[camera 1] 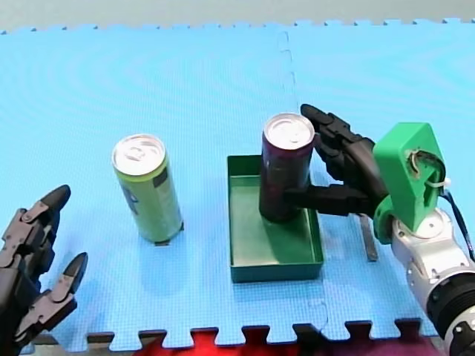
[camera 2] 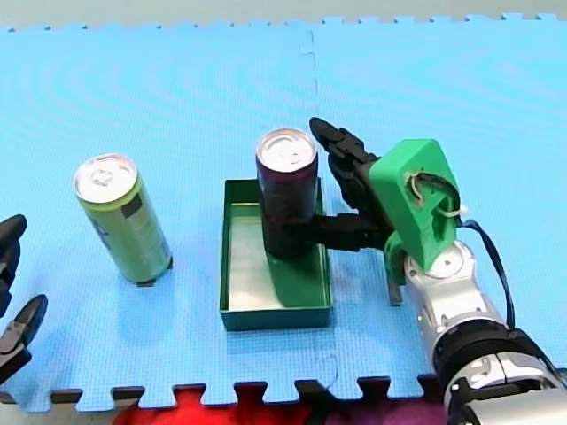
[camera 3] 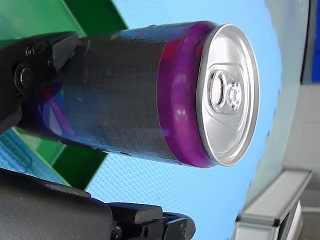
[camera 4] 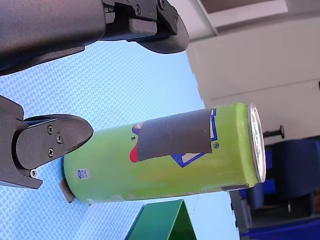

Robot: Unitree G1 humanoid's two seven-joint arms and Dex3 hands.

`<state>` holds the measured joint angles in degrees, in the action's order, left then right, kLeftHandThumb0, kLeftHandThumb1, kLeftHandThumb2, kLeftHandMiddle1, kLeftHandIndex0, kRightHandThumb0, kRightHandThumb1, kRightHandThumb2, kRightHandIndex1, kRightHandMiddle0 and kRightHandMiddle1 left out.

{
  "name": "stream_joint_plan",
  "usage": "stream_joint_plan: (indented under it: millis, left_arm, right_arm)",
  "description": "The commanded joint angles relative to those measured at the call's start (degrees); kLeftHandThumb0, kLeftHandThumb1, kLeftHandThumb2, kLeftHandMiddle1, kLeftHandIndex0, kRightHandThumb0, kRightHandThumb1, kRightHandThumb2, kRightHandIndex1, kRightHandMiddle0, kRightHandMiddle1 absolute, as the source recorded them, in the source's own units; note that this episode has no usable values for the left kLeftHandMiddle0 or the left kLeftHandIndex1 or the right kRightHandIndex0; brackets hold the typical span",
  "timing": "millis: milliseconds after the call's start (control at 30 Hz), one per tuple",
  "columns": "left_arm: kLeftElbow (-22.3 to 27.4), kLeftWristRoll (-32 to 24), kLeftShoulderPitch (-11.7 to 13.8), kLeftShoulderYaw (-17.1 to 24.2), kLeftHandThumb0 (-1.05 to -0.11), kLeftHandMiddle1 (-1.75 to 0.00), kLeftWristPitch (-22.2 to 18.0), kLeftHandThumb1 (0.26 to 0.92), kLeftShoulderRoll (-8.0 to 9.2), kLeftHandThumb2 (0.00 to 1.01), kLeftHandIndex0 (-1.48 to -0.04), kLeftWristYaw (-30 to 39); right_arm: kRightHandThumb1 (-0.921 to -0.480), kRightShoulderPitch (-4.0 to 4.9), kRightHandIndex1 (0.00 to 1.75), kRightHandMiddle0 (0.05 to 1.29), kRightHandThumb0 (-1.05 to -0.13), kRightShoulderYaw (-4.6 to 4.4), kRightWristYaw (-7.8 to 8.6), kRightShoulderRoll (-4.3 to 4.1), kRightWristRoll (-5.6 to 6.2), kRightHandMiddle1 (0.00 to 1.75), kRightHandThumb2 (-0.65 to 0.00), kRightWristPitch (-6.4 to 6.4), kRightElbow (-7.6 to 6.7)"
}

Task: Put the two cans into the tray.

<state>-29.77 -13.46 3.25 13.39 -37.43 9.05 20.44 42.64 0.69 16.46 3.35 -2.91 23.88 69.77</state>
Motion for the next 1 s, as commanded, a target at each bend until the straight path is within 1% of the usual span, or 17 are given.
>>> stream_joint_plan:
  millis: [0, 300, 500, 633, 700, 800, 967]
  left_arm:
    - [0.33, 0.2, 0.16, -0.04, -1.048, 0.0, 0.29, 0.921, 0.2, 0.58, -0.09, -0.25]
    - [0.62, 0.56, 0.36, -0.14, -1.048, 0.0, 0.76, 0.921, 0.05, 0.58, -0.09, -0.71]
    - [0.1, 0.54, 0.17, -0.07, -1.048, 0.0, 0.62, 0.921, 0.03, 0.58, -0.09, -0.63]
    - [-0.36, 0.46, -0.02, 0.02, -1.048, 0.0, 0.43, 0.921, 0.12, 0.57, -0.09, -0.49]
    - [-0.56, 0.41, -0.07, 0.05, -1.048, 0.0, 0.32, 0.921, 0.13, 0.57, -0.09, -0.39]
    - [-0.88, 0.3, -0.16, 0.1, -1.048, 0.0, 0.15, 0.921, 0.08, 0.57, -0.09, -0.18]
    - [-1.25, 0.06, -0.15, 0.21, -1.048, 0.0, -0.19, 0.921, -0.03, 0.57, -0.09, 0.15]
  right_arm:
    - [-0.687, 0.31, 0.0, 0.11, -0.731, 0.05, 0.04, -0.46, -0.02, 0.0, 0.0, -0.12, -0.15]
    - [-0.659, 0.42, 0.0, 0.1, -0.737, 0.04, -0.03, -0.42, -0.01, 0.0, 0.0, -0.35, -0.15]
    - [-0.648, 0.44, 0.0, 0.1, -0.731, -0.14, -0.36, -0.44, -0.25, 0.0, 0.0, -0.46, -0.15]
    - [-0.644, 0.47, 0.0, 0.1, -0.734, -0.38, -0.32, -0.73, -0.54, 0.0, 0.0, -0.53, -0.15]
    - [-0.644, 0.49, 0.0, 0.1, -0.738, -0.51, 0.02, -1.1, -0.7, 0.0, 0.0, -0.62, -0.08]
    - [-0.643, 0.47, 0.0, 0.09, -0.746, -0.47, 1.43, -2.22, -0.66, 0.0, 0.0, -0.72, 0.17]
    - [-0.639, 0.05, 0.0, 0.09, -0.747, 0.23, 3.63, -4.22, -0.03, 0.0, 0.0, -0.4, 0.08]
